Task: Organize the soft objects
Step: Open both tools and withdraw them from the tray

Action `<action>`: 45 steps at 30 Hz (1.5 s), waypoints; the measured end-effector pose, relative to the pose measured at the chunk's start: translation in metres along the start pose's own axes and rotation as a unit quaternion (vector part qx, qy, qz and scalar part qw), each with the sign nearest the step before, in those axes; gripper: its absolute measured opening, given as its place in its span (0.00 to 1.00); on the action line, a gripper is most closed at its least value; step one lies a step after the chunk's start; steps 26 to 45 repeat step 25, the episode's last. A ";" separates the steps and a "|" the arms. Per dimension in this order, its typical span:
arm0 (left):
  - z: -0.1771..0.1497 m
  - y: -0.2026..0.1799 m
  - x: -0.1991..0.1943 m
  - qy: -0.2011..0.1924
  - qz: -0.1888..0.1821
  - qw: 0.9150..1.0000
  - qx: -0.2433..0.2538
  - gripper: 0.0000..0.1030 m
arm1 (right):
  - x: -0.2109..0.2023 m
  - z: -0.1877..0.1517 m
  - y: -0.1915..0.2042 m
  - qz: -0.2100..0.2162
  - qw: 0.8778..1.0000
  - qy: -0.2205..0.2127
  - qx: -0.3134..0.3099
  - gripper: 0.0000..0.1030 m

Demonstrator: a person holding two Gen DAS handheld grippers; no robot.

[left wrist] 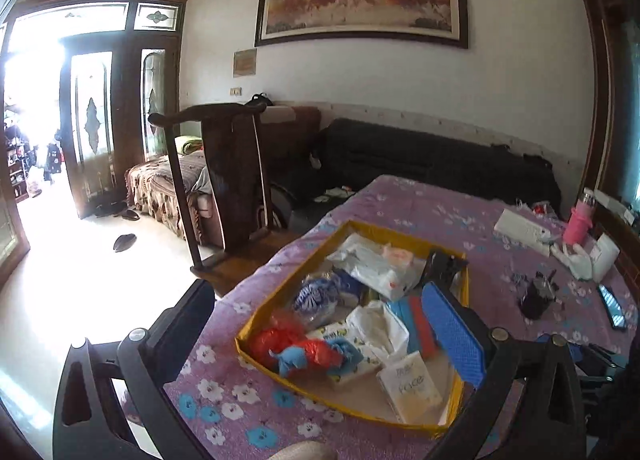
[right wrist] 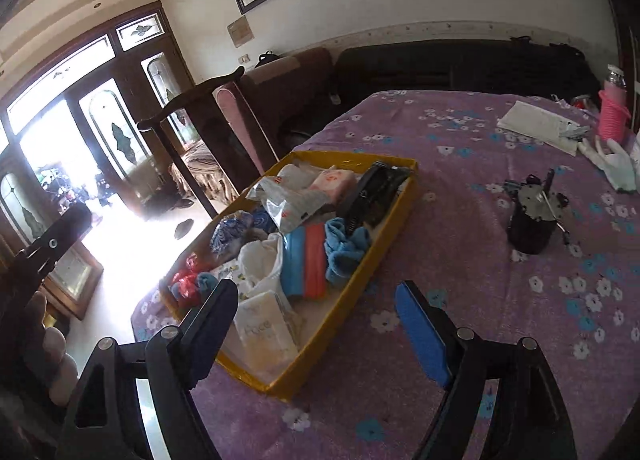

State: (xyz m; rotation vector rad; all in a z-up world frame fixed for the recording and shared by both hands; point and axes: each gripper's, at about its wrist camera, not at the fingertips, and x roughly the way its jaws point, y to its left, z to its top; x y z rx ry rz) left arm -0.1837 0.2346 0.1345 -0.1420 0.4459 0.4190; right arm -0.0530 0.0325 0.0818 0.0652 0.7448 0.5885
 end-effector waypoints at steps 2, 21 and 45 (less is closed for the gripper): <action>-0.013 -0.015 0.007 0.023 0.005 1.000 0.013 1.00 | 0.006 -0.014 -0.003 -0.021 1.000 0.014 -0.009 0.84; -0.041 -0.051 0.023 0.101 0.043 0.992 0.058 1.00 | 0.003 -0.039 0.004 -0.103 0.992 0.002 -0.074 0.89; -0.042 -0.050 0.023 0.102 0.047 0.992 0.060 1.00 | 0.002 -0.039 0.004 -0.101 0.992 0.002 -0.075 0.89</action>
